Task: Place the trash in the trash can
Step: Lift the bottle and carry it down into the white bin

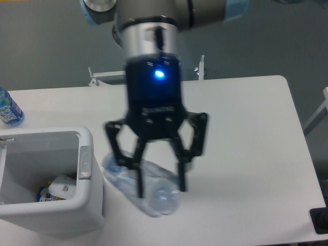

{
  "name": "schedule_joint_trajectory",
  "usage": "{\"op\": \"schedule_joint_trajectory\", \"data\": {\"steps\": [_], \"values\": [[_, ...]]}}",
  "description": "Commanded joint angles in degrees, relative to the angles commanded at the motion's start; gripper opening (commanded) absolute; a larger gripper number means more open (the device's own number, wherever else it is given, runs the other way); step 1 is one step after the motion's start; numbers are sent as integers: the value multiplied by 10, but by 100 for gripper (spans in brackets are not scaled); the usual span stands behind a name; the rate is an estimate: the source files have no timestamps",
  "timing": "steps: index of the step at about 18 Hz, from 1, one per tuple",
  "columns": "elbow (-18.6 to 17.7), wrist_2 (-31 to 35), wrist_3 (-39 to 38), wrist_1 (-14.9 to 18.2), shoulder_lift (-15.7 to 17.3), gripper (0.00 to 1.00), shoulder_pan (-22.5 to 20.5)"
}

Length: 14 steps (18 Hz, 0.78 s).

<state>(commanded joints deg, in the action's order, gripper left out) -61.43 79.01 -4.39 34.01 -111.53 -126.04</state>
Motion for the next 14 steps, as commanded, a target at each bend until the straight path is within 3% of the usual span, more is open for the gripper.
{"op": "schedule_joint_trajectory", "data": {"steps": [4,10,14], "values": [[-31,1,0,0,0,47,40],[-63,0,7,0,-1,48,51],[-87,1,73,-1,-1,48,68]]}}
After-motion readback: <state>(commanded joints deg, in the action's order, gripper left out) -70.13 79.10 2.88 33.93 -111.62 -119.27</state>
